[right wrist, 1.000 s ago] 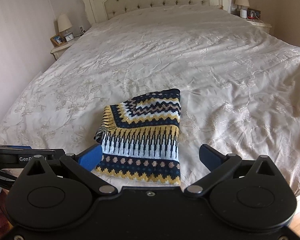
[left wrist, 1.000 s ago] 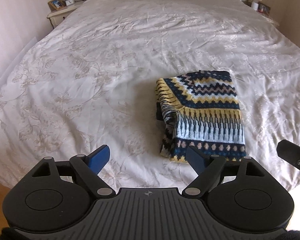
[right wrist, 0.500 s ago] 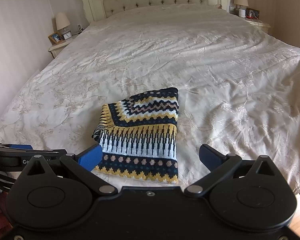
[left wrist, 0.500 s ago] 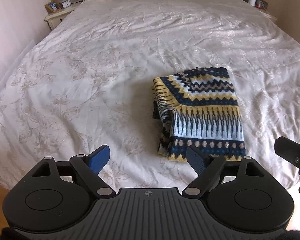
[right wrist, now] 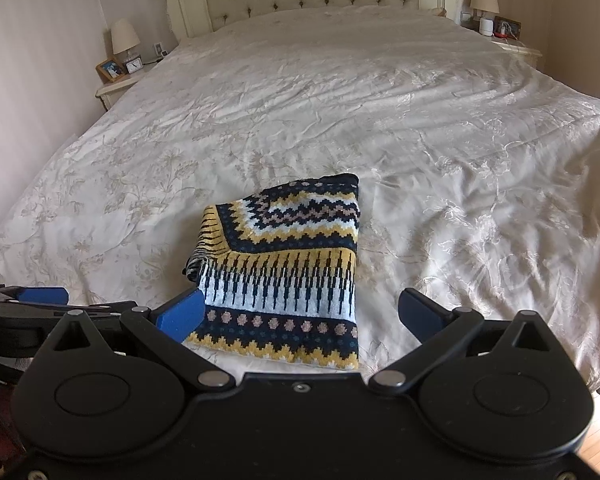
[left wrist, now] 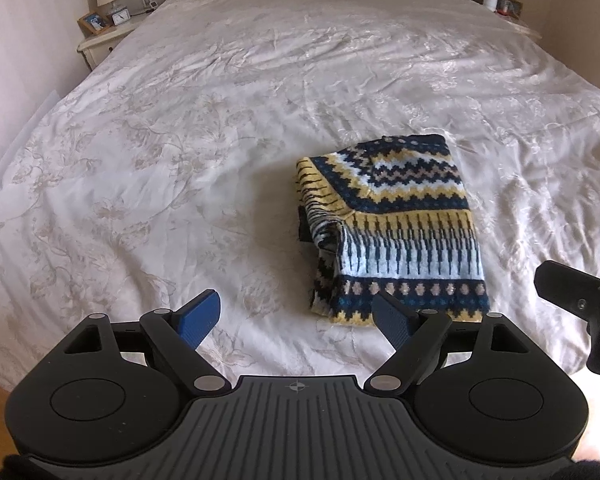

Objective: Fold small clothes

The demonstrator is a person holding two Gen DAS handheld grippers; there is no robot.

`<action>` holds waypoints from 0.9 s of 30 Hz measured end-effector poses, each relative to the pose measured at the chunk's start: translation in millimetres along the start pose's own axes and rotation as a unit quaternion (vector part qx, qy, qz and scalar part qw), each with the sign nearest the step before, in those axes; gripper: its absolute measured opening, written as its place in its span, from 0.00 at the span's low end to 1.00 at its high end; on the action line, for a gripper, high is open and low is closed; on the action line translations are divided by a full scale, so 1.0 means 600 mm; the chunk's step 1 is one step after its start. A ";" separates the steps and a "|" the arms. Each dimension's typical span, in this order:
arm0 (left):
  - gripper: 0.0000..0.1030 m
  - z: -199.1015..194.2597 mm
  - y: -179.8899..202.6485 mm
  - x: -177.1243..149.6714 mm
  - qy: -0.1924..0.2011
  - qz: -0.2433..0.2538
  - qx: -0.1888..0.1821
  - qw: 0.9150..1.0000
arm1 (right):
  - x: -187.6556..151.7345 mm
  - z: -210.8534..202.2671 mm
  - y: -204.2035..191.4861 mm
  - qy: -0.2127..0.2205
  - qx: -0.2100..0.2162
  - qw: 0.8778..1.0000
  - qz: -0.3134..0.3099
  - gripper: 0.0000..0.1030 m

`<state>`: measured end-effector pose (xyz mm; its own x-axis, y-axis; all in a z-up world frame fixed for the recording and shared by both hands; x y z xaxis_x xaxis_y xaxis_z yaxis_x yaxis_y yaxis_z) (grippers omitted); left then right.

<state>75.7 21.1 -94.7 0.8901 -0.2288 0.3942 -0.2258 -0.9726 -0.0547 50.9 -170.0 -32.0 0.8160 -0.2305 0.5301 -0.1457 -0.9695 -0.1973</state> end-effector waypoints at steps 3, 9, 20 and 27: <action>0.81 -0.001 0.000 0.001 0.001 0.000 0.003 1.000 | 0.000 0.002 0.000 -0.001 -0.002 1.000 0.001 0.99; 0.81 0.002 -0.001 0.003 -0.012 -0.003 -0.005 1.000 | -0.003 0.007 0.009 -0.002 -0.006 1.000 0.007 0.99; 0.81 0.005 0.005 0.003 -0.013 0.006 0.006 1.000 | -0.006 0.008 0.018 -0.004 -0.007 1.000 0.016 0.99; 0.81 0.008 0.003 0.004 -0.018 0.006 0.002 1.000 | -0.007 0.010 0.019 -0.005 -0.007 1.000 0.016 0.99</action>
<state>79.2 18.3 -98.5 0.9015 -0.2411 0.3594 -0.2342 -0.9701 -0.0634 49.3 -179.7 -41.1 0.8165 -0.2611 0.5150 -0.1804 -0.9626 -0.2020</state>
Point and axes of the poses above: each gripper's, at about its wrist camera, not at the fingertips, and z roughly the way its jaws point, y to its right, x to its top, the point moved 2 cm from there along z, roughly the way its jaws point, and after that the axes turned 9 degrees about -y, right-handed, at the moved point
